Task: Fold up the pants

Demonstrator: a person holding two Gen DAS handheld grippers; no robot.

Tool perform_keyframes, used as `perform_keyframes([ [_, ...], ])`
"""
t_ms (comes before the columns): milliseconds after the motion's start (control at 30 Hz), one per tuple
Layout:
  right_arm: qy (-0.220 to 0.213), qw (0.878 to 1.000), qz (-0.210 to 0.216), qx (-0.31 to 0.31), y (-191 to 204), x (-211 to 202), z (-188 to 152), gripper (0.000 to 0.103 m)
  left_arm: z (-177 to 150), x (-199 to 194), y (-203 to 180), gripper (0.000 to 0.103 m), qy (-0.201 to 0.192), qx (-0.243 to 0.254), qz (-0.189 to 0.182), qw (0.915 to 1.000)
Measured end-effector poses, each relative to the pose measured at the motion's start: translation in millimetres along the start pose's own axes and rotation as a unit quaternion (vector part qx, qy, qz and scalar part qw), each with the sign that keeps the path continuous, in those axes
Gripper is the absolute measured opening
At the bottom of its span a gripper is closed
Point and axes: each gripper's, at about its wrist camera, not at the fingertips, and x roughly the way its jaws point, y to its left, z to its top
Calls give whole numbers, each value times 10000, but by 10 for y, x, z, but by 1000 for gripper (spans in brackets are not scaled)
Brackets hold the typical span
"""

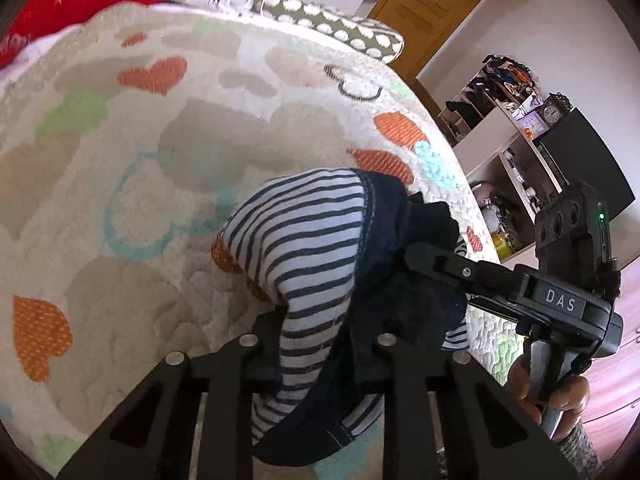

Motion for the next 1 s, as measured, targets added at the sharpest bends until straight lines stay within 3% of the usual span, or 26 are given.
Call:
perform_keyframes([
  [167,-63,9999,149,-55,55,-52,85,44,215,-45,-33,22,-109,119,132,9998],
  [333,-199,9995,21,-260,190,10,381,44,521,43,-40,22,-300,293,323,9986],
  [500,-322,9988,-128,-359,275,198,760,44,882,223,128,22,-311,68,336,9989],
  [600,-331,9987,-191,-349,248,321,904,44,1017,351,200,24,-317,102,606,9976],
  [700,-276,9976,-538,-324,164,488,989,48,1029,513,334,33,-145,50,992,9949],
  [733,-268,9955,-840,-341,124,535,990,51,1005,535,381,40,-75,11,989,9951],
  [767,-289,9904,-1286,-413,84,572,971,60,978,535,440,42,-16,-56,885,9961],
  [800,-320,9880,-1437,-466,76,564,967,71,939,504,498,44,2,-159,787,9968],
  [833,-379,9855,-1567,-525,64,527,949,74,910,464,541,45,5,-231,734,9970],
  [900,-424,9837,-1651,-572,83,440,941,75,836,347,598,46,-35,-328,732,9968],
  [1000,-929,9764,-1737,-890,319,161,925,75,719,189,633,49,-176,-404,898,9950],
])
